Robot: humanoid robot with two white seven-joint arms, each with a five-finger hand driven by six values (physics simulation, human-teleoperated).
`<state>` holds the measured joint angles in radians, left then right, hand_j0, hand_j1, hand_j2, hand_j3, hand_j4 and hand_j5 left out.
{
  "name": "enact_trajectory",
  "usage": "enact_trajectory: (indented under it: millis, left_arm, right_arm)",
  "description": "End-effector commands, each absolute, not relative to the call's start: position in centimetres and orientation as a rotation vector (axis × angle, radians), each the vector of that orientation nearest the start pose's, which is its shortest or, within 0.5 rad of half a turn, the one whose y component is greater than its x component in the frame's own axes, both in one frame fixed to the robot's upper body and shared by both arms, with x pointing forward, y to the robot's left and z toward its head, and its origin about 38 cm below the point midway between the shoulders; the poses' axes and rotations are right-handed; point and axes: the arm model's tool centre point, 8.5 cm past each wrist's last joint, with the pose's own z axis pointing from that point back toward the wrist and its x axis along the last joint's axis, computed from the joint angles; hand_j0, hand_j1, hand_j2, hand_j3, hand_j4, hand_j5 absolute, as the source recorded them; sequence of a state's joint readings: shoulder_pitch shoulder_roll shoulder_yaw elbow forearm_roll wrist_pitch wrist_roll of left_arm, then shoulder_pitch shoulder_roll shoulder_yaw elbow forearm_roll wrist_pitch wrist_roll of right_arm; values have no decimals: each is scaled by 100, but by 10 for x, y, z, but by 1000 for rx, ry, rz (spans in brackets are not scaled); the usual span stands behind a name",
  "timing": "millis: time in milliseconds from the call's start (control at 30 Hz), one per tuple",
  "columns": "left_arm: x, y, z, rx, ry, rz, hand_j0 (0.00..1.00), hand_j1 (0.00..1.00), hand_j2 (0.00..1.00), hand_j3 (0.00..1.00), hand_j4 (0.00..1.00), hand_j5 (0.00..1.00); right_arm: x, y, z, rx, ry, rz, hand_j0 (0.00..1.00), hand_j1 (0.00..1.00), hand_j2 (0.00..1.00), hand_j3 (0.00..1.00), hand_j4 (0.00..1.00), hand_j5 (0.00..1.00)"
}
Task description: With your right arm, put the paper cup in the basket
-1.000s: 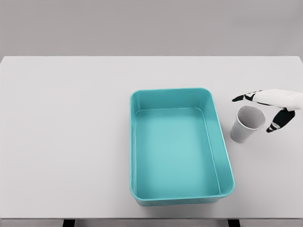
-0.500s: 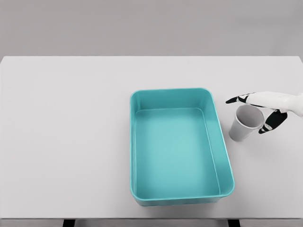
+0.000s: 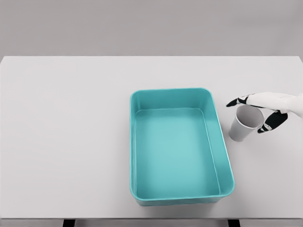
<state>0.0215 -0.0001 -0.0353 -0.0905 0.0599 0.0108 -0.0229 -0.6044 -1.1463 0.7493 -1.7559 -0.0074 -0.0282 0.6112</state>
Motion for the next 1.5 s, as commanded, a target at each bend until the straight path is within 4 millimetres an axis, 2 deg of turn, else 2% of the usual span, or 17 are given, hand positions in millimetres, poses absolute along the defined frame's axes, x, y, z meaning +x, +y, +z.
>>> enact_trajectory:
  millis: [0, 67, 100, 300, 733, 1467]
  left_arm:
    - [16, 269, -263, 60, -59, 21, 100, 100, 100, 100, 100, 100]
    - [16, 269, -263, 60, -59, 21, 100, 100, 100, 100, 100, 100]
    - [16, 269, -263, 60, -59, 21, 100, 100, 100, 100, 100, 100]
    - [16, 269, -263, 60, -59, 21, 100, 100, 100, 100, 100, 100]
    - [16, 269, -263, 60, -59, 21, 100, 100, 100, 100, 100, 100]
    - [16, 269, -263, 60, -59, 21, 100, 100, 100, 100, 100, 100]
  right_arm:
    - [385, -349, 231, -275, -1036, 1741, 76, 76, 76, 76, 76, 76]
    - [385, -349, 232, -278, -1038, 1741, 75, 75, 75, 75, 75, 75]
    - [386, -349, 232, -279, -1037, 1740, 70, 70, 70, 70, 70, 70]
    - [386, -349, 233, -280, -1038, 1740, 65, 65, 65, 65, 65, 65]
    - [387, -362, 258, -344, -1070, 1753, 65, 65, 65, 65, 65, 65]
    - [392, -360, 291, -363, -1181, 1745, 66, 66, 66, 66, 66, 66]
